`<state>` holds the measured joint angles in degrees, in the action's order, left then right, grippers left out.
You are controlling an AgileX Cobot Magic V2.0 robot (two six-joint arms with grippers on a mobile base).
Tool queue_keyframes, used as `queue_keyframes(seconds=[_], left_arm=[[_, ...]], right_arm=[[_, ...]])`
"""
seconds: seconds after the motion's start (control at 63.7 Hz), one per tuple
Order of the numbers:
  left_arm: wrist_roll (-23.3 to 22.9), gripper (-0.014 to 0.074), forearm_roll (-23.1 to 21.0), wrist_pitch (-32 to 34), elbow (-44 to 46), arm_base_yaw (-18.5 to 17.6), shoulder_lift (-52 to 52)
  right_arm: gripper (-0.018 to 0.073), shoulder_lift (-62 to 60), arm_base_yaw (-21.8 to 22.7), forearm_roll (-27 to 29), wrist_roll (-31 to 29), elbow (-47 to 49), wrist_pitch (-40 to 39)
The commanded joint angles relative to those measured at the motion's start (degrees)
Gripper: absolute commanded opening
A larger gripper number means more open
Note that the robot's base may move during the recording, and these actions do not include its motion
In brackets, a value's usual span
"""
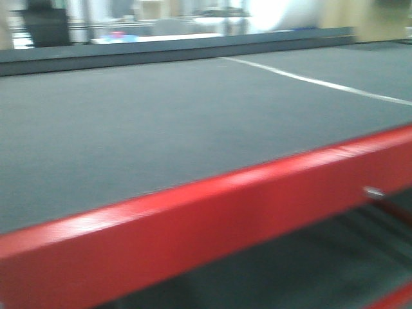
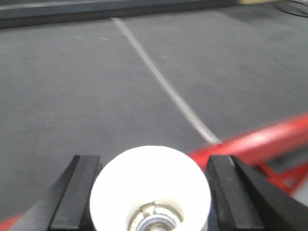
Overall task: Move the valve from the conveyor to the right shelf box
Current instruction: 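Drive away from the conveyor holding valves in both grippers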
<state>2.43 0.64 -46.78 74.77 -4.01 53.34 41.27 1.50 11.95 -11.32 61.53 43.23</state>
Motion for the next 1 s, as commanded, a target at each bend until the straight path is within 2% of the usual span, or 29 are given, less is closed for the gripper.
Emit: queue_keyframes(seconds=[0.0,0.989], left_arm=[[-0.34,-0.0111,-0.32,3.28,0.29,-0.33,-0.34],[-0.34,-0.0111,-0.32,3.28,0.29,-0.33,-0.34]], right_arm=[[-0.0153,-0.35,0.10,-0.13,-0.26,0.94,-4.31],[-0.0153,-0.35,0.10,-0.13,-0.26,0.94,-4.31]])
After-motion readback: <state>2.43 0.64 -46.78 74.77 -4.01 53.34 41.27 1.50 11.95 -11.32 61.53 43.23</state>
